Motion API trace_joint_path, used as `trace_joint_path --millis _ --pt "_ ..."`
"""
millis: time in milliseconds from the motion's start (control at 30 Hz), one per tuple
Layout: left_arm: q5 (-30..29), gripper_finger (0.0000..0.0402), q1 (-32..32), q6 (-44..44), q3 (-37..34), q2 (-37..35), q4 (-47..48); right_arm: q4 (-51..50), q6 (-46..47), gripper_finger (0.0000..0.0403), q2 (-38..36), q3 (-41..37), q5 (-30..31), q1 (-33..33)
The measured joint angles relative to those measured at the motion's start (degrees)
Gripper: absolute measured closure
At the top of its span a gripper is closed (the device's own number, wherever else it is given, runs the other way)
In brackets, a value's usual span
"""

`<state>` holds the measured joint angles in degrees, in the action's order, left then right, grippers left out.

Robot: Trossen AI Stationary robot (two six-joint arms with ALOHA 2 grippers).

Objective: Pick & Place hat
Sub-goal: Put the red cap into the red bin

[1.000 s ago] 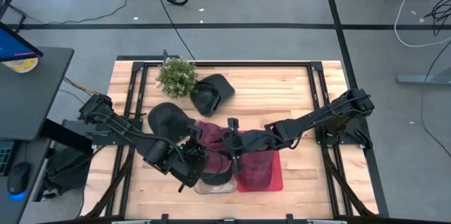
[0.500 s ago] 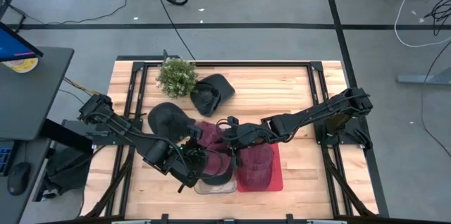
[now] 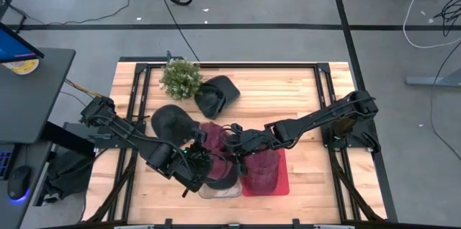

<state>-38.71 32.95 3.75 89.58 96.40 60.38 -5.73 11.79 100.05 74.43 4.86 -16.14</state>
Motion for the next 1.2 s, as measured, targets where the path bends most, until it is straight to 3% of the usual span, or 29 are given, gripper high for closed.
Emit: trace_joint_path --millis 167,333,400,633,933,1200 --pt "-0.08 0.0401 0.0 0.07 0.0 0.0 -0.11 0.28 -0.12 0.0284 -0.02 0.0 -0.11 0.15" --pt "0.05 0.04 -0.01 2.18 0.0 0.0 -0.45 0.32 -1.25 0.0372 -0.02 0.0 -0.2 -0.11" --pt "0.12 0.0399 -0.02 3.37 0.0 0.0 -0.44 0.2 -3.09 0.039 -0.02 0.0 -0.14 -0.09" --pt "2.53 0.0372 -0.16 6.88 0.0 0.0 -1.15 -1.8 -3.78 0.0398 -0.02 0.0 -0.12 -0.24" --pt "7.02 0.0282 0.42 8.18 0.0 0.0 -1.22 -10.18 -4.76 0.0401 -1.67 0.0 -0.36 -0.24" --pt "6.33 0.0237 0.33 7.63 0.0 -0.02 -1.07 -25.96 -0.97 0.0402 -7.71 0.0 -1.05 -1.81"
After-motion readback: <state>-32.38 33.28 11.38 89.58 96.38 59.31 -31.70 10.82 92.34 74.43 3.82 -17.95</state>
